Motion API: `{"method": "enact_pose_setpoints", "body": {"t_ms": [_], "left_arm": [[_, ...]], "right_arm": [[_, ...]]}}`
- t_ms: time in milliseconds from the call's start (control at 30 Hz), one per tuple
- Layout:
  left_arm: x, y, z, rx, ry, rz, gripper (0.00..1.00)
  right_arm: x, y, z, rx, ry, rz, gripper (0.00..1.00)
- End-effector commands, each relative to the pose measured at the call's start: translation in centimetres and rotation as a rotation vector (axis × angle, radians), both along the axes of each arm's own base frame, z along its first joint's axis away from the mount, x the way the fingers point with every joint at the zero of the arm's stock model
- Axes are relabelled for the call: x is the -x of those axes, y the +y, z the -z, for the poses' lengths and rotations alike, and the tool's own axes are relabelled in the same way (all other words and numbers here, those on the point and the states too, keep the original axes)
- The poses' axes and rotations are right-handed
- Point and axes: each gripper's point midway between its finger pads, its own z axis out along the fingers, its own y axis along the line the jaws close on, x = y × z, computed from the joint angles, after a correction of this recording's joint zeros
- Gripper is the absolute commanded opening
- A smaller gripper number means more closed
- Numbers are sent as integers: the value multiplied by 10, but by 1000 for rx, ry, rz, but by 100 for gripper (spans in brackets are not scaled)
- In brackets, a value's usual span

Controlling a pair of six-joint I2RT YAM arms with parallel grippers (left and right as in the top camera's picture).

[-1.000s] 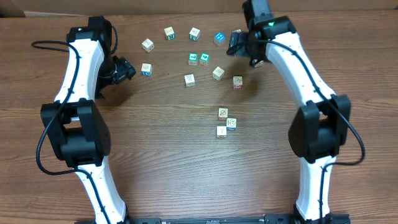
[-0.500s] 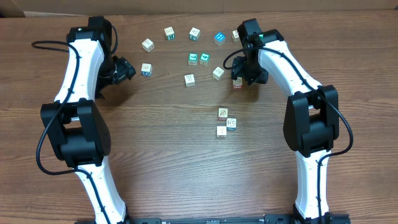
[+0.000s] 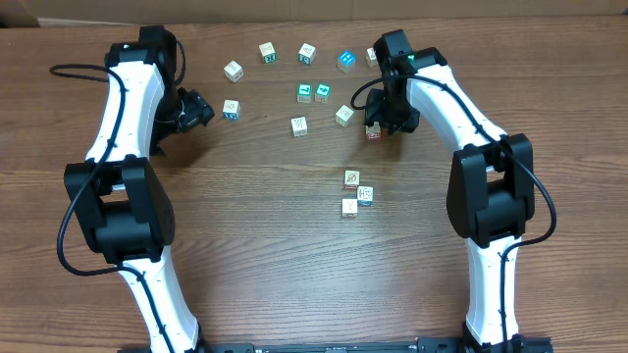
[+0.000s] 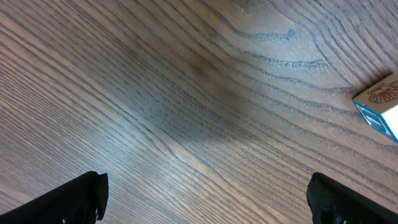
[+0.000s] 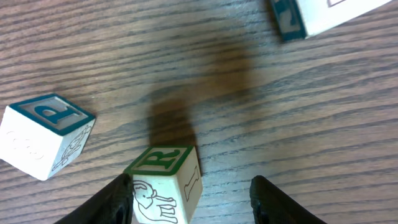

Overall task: Form a circle
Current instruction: 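Grasp the green-lettered R block with the right gripper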

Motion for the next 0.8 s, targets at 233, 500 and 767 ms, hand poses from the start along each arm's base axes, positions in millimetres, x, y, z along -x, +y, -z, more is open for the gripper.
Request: {"method": "enact_pose_setpoints", "body": {"t_ms": [233, 500, 767], "left_arm": [[-5, -2, -3, -1, -14, 20, 99], [-5, -2, -3, -1, -17, 20, 100], [-5, -2, -3, -1, -16, 20, 100]], "right_arm": [[3, 8, -1, -13, -3, -39, 58], [-1, 8, 0, -4, -23, -52, 51], [1, 7, 10, -4, -19, -52, 43]]}}
